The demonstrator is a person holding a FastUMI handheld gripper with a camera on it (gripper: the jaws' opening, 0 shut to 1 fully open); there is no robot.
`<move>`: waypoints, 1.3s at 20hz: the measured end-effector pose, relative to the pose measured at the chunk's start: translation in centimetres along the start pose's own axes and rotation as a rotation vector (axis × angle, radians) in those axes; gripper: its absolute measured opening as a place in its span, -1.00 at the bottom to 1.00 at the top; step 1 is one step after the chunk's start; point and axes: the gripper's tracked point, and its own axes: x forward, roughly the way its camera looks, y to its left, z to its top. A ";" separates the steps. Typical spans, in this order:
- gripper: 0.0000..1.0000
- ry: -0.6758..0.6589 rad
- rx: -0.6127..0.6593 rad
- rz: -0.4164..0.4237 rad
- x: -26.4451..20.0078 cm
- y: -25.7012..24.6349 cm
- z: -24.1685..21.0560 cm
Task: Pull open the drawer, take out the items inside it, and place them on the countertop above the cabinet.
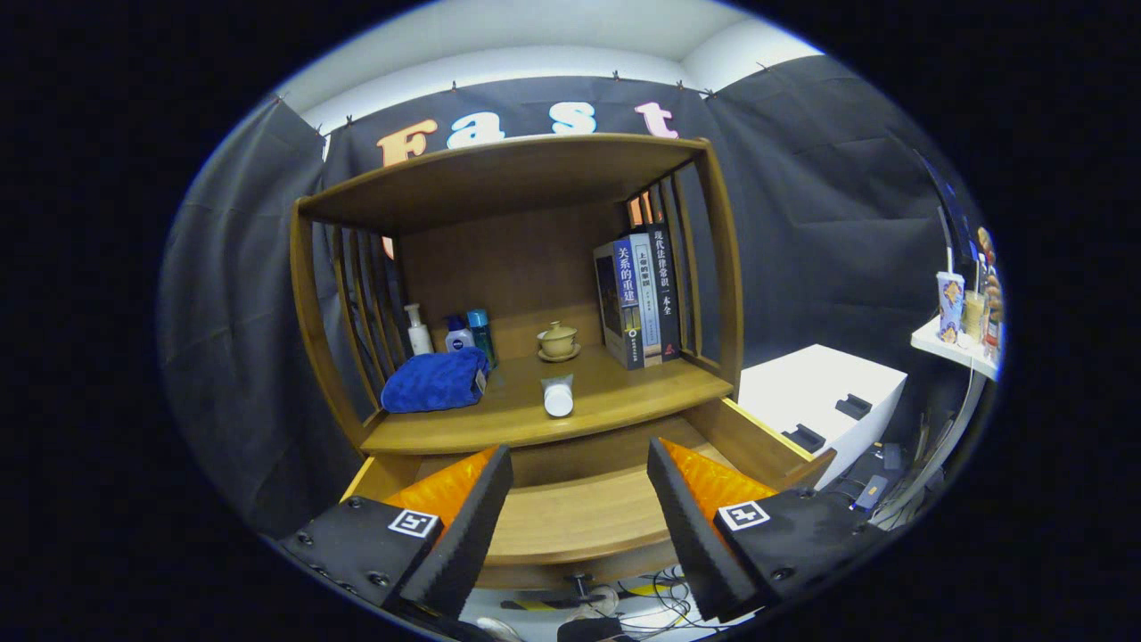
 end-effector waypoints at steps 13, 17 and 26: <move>0.97 -0.024 -0.091 0.060 -2.8 1.6 -9.5; 0.96 0.005 -0.163 0.057 -2.0 1.9 -11.4; 0.96 0.071 -0.178 0.023 0.4 1.1 -15.1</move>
